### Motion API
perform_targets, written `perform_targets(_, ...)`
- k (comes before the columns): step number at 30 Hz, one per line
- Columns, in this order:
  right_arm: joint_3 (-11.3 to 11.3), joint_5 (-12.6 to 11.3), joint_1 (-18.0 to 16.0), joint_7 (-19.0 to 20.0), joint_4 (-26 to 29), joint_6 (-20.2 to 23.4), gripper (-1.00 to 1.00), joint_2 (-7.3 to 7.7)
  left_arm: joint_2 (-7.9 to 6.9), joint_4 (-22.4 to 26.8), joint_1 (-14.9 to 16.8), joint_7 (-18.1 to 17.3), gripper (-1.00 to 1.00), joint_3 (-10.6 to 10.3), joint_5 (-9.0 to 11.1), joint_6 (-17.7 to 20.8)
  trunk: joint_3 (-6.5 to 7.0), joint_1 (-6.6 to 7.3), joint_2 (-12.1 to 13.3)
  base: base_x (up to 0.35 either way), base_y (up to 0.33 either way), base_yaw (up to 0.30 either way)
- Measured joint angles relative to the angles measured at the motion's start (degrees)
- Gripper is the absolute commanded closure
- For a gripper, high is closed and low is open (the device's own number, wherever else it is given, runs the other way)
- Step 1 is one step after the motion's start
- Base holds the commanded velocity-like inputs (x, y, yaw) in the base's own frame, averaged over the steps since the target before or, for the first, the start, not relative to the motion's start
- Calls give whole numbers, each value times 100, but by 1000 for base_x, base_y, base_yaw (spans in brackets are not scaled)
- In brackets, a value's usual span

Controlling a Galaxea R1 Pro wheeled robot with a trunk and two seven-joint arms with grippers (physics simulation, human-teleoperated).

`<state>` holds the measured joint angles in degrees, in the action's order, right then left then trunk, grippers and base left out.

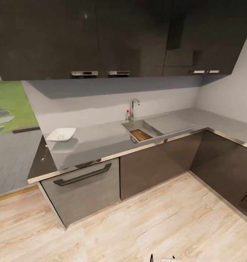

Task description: In the kitchen, take the Vidalia onion out of the sink, dice it on the chopping board with the paring knife, put the diced onion into the bowl on the countertop, then place both the paring knife and the chopping board into the sink.

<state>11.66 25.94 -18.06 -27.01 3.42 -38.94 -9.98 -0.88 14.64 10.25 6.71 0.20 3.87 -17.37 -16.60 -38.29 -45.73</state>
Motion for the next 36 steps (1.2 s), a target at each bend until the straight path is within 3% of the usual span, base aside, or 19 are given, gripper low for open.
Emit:
perform_targets(21,0,0,0,0,-3,-17,-100,0,1,-1,0,1,-100,-8,3,0,192,0,0,0,0,0)
perform_targets(27,2,0,0,4,-11,-332,-100,0,6,-1,0,1,-100,-9,3,0,247,0,0,0,0,0)
perform_targets(36,4,-1,0,5,-21,-413,-100,0,2,-1,0,1,-100,-9,3,0,280,0,1,0,0,0)
